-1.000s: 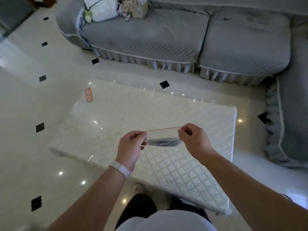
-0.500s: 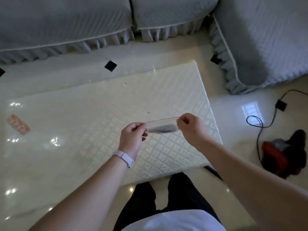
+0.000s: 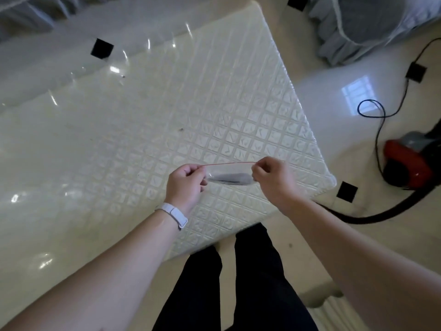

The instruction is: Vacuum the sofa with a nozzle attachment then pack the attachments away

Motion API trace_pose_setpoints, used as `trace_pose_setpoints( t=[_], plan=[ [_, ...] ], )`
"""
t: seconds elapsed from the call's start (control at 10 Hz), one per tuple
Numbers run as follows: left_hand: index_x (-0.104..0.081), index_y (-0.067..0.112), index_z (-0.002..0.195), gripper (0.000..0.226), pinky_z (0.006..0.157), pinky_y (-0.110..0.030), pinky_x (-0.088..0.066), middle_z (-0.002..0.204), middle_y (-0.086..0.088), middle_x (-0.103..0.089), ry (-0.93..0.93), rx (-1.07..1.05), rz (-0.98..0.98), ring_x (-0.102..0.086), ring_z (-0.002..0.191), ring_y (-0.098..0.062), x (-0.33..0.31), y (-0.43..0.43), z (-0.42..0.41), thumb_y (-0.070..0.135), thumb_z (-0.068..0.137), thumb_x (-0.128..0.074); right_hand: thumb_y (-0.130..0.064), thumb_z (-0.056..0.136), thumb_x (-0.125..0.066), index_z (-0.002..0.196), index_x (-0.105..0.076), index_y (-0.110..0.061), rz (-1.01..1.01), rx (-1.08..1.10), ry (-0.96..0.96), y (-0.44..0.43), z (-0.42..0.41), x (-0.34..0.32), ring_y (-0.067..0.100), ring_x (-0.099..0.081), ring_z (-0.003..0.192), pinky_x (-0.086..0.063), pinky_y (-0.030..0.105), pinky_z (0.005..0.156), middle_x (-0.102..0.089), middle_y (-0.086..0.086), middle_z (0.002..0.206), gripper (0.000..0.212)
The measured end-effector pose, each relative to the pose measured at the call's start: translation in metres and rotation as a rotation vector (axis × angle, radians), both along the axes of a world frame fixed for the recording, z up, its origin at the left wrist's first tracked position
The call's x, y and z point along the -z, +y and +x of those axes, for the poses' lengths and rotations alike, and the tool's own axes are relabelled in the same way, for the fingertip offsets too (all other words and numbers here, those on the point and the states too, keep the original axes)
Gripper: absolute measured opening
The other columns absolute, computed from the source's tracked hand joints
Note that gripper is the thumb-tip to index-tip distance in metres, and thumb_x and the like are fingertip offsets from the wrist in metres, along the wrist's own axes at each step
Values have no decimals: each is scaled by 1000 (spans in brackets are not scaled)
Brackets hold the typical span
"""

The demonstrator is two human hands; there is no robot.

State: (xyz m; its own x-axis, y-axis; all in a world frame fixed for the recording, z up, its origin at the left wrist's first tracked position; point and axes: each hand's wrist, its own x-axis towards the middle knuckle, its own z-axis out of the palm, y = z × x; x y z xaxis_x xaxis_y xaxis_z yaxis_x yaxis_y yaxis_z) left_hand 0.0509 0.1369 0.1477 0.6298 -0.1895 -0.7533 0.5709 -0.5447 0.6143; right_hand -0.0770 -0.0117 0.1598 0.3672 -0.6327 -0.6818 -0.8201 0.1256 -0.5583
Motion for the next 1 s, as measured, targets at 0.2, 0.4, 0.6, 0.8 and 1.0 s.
trace_pose_setpoints(
  t=[0.2, 0.4, 0.6, 0.8, 1.0],
  plan=[
    [-66, 13, 75, 17, 61, -28, -49, 65, -3, -61, 17, 72, 19, -57, 64, -16, 59, -52, -8, 7, 91, -64, -22, 89, -57, 79, -66, -15, 14, 43, 45, -42, -19, 57, 11, -50, 54, -37, 25, 52, -72, 7, 82, 14],
    [-63, 15, 73, 21, 60, -25, -50, 63, -1, -61, -53, 95, 14, -57, 62, -14, 100, -110, 9, 9, 93, -63, -18, 88, -55, 84, -66, -9, 6, 48, 7, -91, -4, 93, 12, -49, 54, -37, 20, 44, -73, 13, 86, 14],
    [-64, 20, 75, 18, 73, -33, -53, 67, 0, -63, -122, 210, -4, -62, 69, -18, 142, -145, 32, 7, 88, -68, -17, 86, -54, 78, -60, -15, -122, -86, 8, -142, 21, 126, 14, -50, 59, -39, 28, 53, -58, -5, 68, 11],
    [-66, 23, 79, 16, 83, -43, -56, 75, -4, -64, -159, 283, -11, -62, 73, -19, 176, -163, 45, 8, 83, -70, -18, 87, -53, 89, -61, -19, -139, -187, 49, -168, 28, 158, 13, -50, 60, -38, 23, 50, -57, -7, 72, 8],
    [-61, 28, 96, 20, 78, -29, -52, 81, 10, -60, -320, 399, 34, -59, 73, -11, 170, -158, 39, 14, 86, -71, -21, 91, -53, 116, -58, -23, -118, -131, 22, -167, 4, 151, 11, -57, 65, -42, 25, 52, -60, -11, 90, 26]
  ],
)
